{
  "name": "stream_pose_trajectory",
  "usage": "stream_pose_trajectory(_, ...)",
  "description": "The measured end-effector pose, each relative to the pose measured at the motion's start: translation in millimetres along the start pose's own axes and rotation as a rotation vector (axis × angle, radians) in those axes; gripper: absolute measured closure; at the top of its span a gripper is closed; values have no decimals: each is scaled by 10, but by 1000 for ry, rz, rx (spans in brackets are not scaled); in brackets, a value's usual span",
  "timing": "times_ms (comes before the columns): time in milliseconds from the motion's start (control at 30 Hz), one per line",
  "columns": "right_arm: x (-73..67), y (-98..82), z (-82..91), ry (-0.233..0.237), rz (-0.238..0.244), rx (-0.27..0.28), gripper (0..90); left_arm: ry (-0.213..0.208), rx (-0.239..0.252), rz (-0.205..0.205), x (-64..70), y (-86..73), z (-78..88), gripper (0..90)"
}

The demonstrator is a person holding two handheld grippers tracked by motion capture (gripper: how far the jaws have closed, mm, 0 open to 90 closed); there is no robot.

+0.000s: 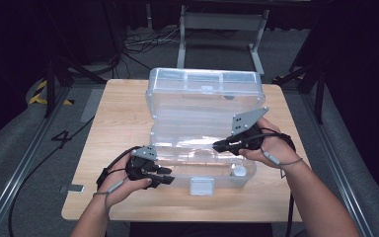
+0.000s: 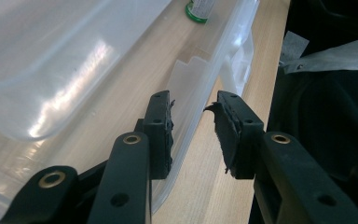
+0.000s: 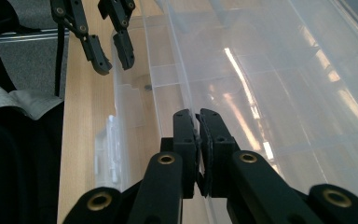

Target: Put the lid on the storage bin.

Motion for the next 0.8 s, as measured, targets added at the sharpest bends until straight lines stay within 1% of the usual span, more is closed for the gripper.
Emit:
stream_pose_trajectory(67,-1,-3,2,-2,-1,0,863,-6,23,-3,22,47,44,701)
stream_pose_trajectory(167,-3,-6,1,0,-4,3,863,-10,42,-22,63,137,120,734)
stream_pose_trajectory(300,-5,-8,2,-1,-6,4,862,-20,68,-23,90,234,213,781)
stream_pose_trajectory(500,-11,-17,5,0,-15,7,862,-21,79,-20,55,309,319,830)
stream_pose_trajectory(533,-10,-17,5,-1,-14,7,862,-23,87,-16,52,328,343,836)
stream_pose_trajectory(667,-12,-21,5,-2,-16,7,862,-12,126,-9,34,404,456,854)
stream_pose_trajectory(800,-15,-22,4,-2,-16,5,861,0,146,-9,-6,452,558,854)
Point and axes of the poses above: each handheld gripper's, and its own axes: z roughly backward along the jaws, y roughly out of its top, x roughly to its right, the point moved 9 cm from there along -z, roughly forward along the jaws, and after that the axes turned 1 degree about z, right-handed, at the moved point
